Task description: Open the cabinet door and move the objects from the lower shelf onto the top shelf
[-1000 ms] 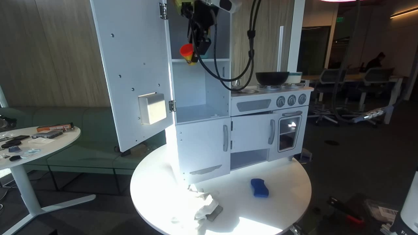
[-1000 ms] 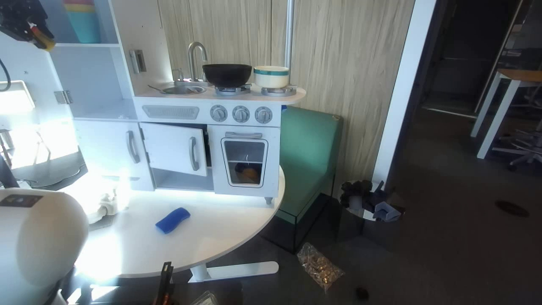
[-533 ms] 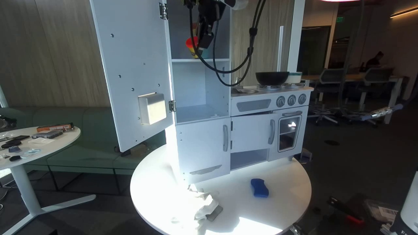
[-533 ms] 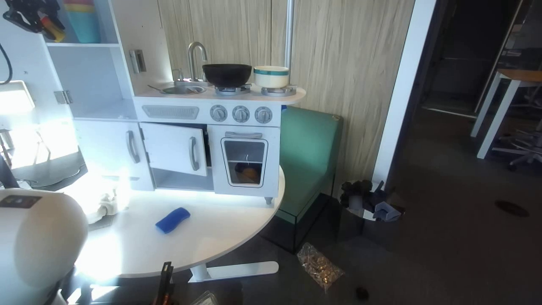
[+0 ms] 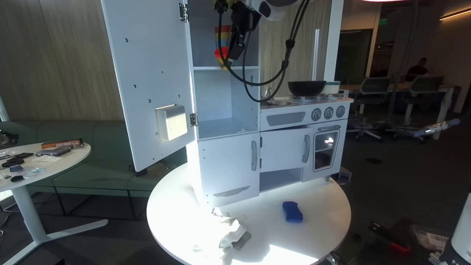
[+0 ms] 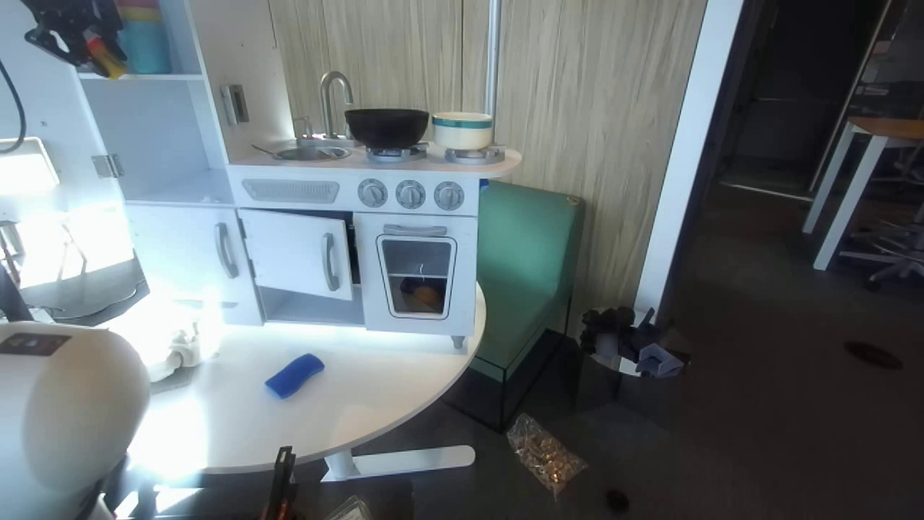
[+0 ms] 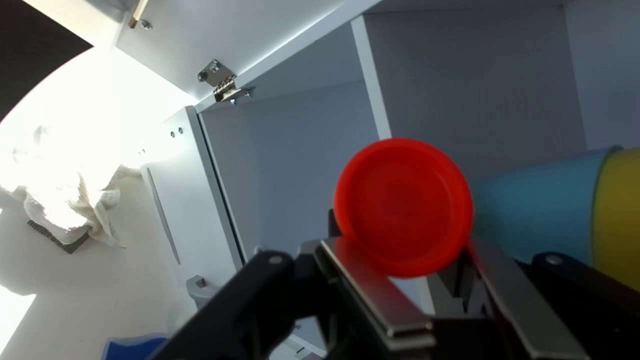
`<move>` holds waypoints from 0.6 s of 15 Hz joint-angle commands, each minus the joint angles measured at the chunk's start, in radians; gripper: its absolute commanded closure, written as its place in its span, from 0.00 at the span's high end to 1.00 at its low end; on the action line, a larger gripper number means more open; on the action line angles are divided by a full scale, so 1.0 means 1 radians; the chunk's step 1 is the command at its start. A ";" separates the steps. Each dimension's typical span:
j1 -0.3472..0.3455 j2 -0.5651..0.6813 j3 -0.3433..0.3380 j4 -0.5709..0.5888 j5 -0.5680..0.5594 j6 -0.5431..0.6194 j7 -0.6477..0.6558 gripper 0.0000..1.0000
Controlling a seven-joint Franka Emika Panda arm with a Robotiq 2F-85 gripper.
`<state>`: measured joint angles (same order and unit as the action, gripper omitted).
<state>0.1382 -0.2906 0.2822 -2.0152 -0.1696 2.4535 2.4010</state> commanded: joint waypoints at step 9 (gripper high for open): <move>-0.031 0.001 0.013 0.032 0.011 0.051 0.026 0.19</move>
<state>0.1285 -0.2926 0.2829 -2.0072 -0.1658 2.4799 2.4087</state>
